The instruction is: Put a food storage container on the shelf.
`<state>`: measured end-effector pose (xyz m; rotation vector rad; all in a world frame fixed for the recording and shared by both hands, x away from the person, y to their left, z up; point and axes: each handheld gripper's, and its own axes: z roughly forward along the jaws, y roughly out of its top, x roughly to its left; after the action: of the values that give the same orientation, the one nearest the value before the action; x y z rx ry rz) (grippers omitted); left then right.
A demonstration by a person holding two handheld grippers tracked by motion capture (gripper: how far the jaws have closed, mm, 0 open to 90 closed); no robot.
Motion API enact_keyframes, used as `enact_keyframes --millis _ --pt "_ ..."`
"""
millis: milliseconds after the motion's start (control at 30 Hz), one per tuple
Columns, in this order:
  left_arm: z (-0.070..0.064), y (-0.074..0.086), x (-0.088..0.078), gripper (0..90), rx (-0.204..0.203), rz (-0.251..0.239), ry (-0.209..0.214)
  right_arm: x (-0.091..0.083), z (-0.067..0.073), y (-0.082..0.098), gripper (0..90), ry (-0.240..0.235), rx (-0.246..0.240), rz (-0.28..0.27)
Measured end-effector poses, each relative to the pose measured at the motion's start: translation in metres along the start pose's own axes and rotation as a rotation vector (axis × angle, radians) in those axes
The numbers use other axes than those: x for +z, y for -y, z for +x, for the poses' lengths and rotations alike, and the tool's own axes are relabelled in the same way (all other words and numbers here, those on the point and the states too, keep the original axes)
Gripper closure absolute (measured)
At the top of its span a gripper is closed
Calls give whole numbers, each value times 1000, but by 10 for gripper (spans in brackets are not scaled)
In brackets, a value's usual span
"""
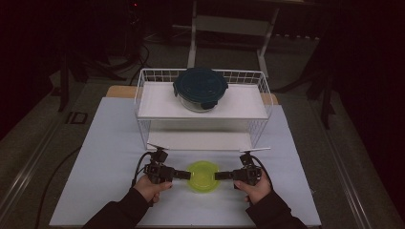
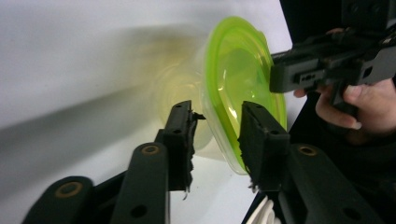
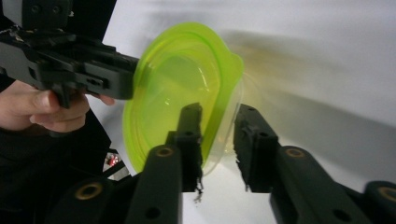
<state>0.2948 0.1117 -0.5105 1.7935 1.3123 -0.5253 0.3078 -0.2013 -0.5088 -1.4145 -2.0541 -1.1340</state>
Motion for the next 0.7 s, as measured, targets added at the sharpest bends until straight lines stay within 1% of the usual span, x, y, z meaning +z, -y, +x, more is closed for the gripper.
enact_keyframes --millis 67,133,200,233,300,333,367,400,433,500,567,600,633,667,700 --pt "0 1 2 693 -6 7 7 0 1 0 745 1 6 -5" --pt "1 2 2 706 -9 0 13 1 1 0 752 -5 15 -11" --pt "1 2 2 716 -10 -2 14 1 1 0 755 -9 12 -8" --pt "-1 4 1 716 0 -5 7 0 1 1 758 -13 9 -7" --pt "-2 4 1 728 10 -3 4 0 2 3 763 -11 -14 -4" --pt "-4 5 1 732 17 -4 3 0 3 3 769 -5 -6 -2" --pt "-5 5 1 741 17 -3 2 0 8 4 774 17 13 9" --pt "-6 5 0 741 24 2 -5 0 8 4 774 17 13 9" --pt "-7 5 0 745 24 5 -5 0 10 5 778 32 7 11" --pt "-8 6 -1 758 25 7 -1 -2 15 6 788 51 3 9" --pt "-9 7 -2 764 25 4 5 -2 16 7 792 58 0 9" --pt "-11 7 -4 774 30 4 3 -3 19 7 799 69 -13 4" --pt "-13 7 -6 791 46 -13 -12 -4 21 8 808 80 -26 1" --pt "-14 6 -7 806 46 -13 -15 -3 26 8 809 103 -55 -4" --pt "-15 5 -9 806 49 -18 -19 -3 26 8 809 103 -55 -4"
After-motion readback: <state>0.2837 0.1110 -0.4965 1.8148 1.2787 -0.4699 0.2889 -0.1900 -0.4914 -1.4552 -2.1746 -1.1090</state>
